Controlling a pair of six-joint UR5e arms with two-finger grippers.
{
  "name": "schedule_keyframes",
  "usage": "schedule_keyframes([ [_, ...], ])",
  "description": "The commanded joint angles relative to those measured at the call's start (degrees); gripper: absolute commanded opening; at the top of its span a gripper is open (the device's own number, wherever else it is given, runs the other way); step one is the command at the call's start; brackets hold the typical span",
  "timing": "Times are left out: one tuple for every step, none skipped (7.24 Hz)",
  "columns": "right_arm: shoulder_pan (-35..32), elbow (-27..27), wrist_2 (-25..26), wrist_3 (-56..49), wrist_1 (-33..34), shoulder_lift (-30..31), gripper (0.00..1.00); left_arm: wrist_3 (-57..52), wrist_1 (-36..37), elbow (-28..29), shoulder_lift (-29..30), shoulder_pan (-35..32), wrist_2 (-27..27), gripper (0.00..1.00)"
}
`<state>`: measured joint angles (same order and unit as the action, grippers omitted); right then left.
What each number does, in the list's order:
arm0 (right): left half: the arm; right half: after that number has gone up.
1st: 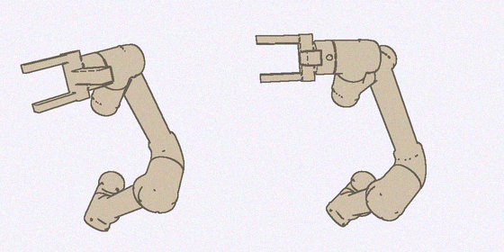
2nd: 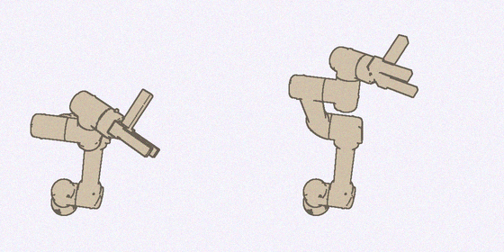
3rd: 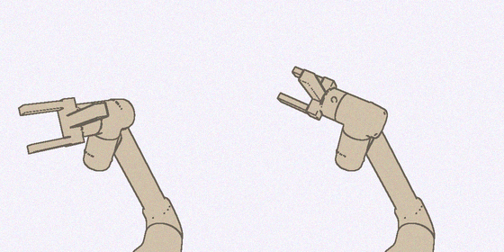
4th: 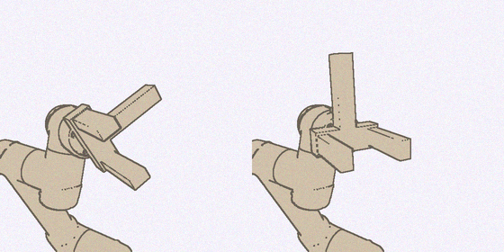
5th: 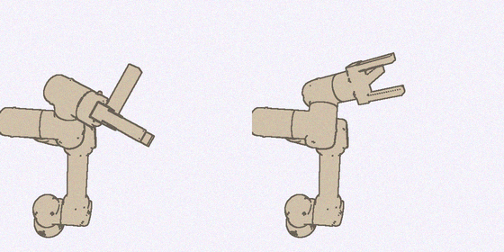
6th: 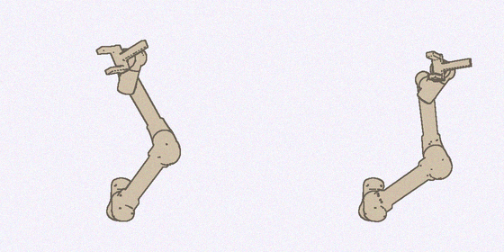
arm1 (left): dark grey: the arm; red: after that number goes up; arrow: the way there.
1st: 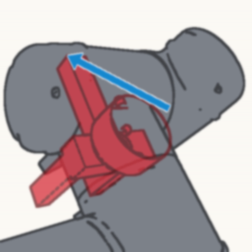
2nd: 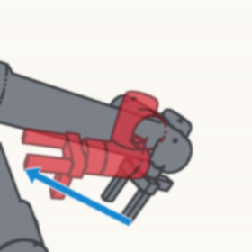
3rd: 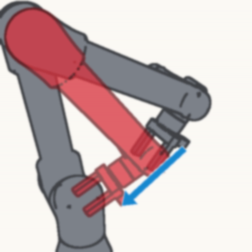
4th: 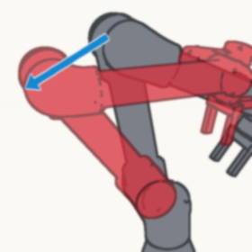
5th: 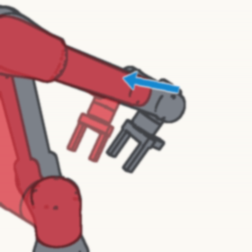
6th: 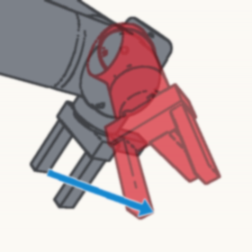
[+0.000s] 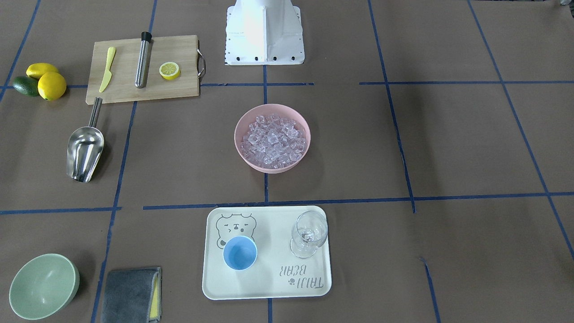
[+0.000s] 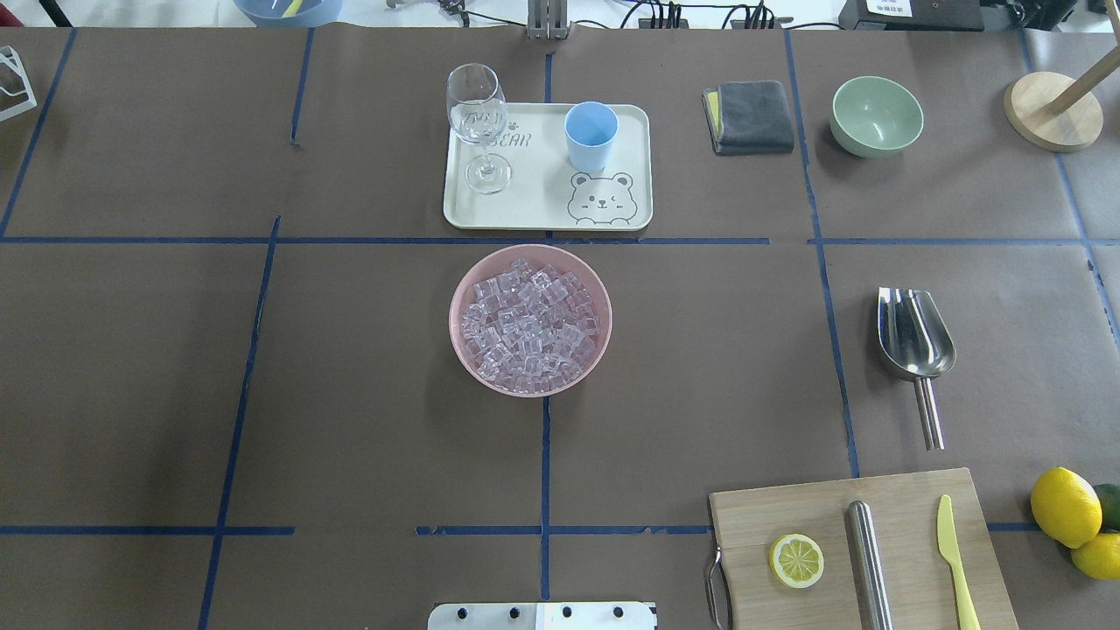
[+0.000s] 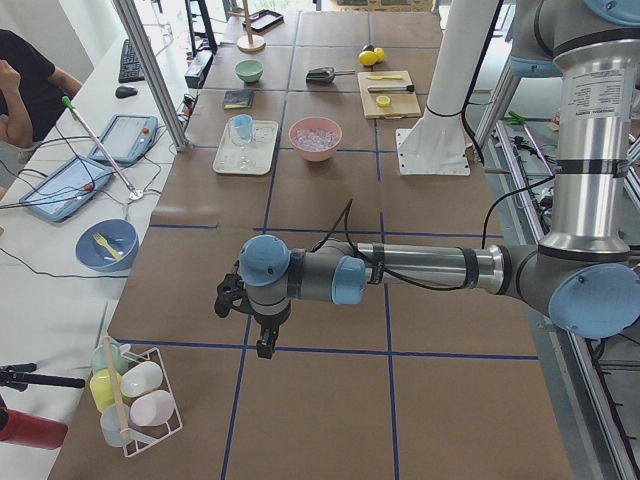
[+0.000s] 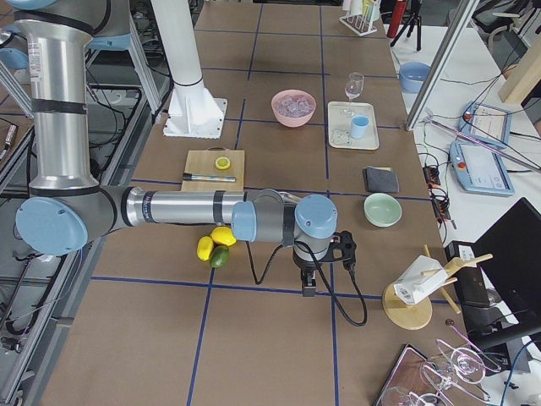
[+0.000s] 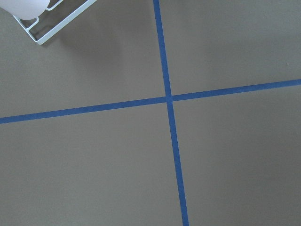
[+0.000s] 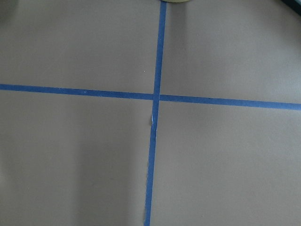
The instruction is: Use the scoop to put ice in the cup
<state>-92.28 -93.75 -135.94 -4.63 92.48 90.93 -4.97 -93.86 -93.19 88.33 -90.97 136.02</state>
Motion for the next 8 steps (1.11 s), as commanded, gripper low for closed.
schedule_keyframes([
  [0.0,-0.1,0.0,0.0,0.0,-0.4,1.00,0.0,-4.2,-0.2,-0.3,0.0,0.0,1.00],
  [0.0,-0.2,-0.1,0.1,0.0,-0.5,1.00,0.3,-8.0,-0.2,-0.7,0.0,0.1,1.00],
  [0.0,-0.3,-0.3,0.2,0.0,-0.4,1.00,0.2,-12.0,-1.6,-0.4,0.1,0.2,1.00],
  [0.0,-0.8,-0.6,1.2,0.0,-0.6,1.00,0.0,-16.3,-1.9,-0.4,1.4,0.1,1.00],
  [0.0,-2.8,-1.6,5.2,0.0,-1.0,1.00,0.0,-17.9,-2.3,-0.4,2.3,0.2,1.00],
  [0.4,-4.3,-2.6,6.9,0.1,-0.6,1.00,-0.2,-17.9,-4.3,-0.4,5.0,0.1,1.00],
  [1.3,-3.6,-2.6,6.7,0.1,-0.3,1.00,-0.3,-18.1,-6.7,-0.3,8.6,0.2,1.00],
  [2.4,-4.2,-3.1,7.1,0.1,-0.3,1.00,-0.4,-19.6,-9.1,-0.2,12.9,0.2,1.00],
])
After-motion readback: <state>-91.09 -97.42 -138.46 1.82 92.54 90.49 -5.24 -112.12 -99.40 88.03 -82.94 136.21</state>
